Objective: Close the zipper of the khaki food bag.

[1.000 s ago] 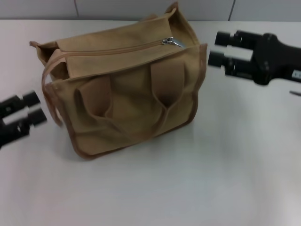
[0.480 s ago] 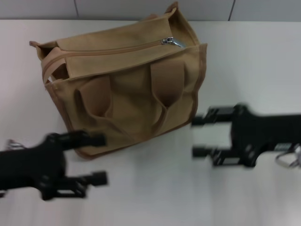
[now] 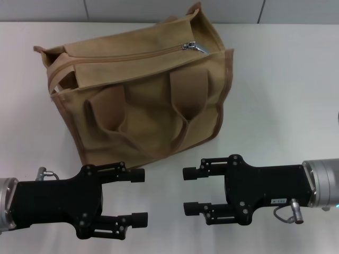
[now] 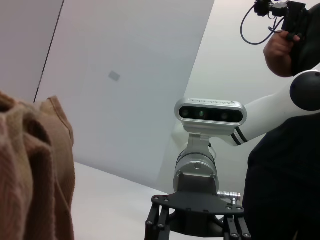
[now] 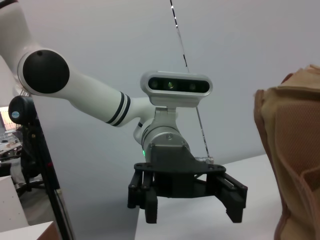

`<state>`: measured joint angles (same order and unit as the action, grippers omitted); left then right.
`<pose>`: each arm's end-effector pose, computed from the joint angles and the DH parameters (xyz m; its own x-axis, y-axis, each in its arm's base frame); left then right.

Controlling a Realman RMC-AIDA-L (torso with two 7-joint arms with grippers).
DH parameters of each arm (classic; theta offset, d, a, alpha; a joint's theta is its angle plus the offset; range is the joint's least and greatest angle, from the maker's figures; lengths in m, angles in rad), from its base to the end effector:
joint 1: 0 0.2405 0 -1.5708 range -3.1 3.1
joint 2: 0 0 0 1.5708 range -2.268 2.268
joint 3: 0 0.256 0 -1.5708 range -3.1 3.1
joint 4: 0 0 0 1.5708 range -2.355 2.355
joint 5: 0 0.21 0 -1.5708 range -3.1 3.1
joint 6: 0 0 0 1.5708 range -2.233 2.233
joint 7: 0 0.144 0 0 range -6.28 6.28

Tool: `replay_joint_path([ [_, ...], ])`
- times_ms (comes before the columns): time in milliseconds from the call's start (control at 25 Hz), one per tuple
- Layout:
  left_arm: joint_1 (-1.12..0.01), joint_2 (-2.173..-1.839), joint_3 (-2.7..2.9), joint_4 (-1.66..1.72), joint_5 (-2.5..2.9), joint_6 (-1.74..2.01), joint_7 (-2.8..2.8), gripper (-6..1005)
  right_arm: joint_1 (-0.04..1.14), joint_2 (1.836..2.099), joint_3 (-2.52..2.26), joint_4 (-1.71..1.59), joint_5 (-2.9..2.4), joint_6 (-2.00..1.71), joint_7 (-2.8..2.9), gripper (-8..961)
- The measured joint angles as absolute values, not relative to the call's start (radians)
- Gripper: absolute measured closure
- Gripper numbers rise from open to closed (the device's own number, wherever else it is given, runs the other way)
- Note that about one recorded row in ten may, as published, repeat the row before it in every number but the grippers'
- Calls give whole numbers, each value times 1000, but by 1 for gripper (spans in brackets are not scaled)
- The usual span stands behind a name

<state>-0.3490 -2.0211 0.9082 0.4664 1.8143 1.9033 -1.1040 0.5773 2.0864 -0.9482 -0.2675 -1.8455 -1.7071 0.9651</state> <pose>-0.2811 0.2257 -0.0101 0.7145 0.3032 0.6306 0.2772 -0.9502 0.1427 0.2355 0.2616 -0.0718 0.7786 -0.2112 -0.5909 -0.1570 -0.9773 0.1425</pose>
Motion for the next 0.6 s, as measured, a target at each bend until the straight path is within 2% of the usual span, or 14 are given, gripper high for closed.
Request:
replay_joint_path([
  [600, -340, -2022, 910, 466, 1818, 1902, -1087, 167, 567, 2088, -937, -224, -1843, -1688, 929, 314],
])
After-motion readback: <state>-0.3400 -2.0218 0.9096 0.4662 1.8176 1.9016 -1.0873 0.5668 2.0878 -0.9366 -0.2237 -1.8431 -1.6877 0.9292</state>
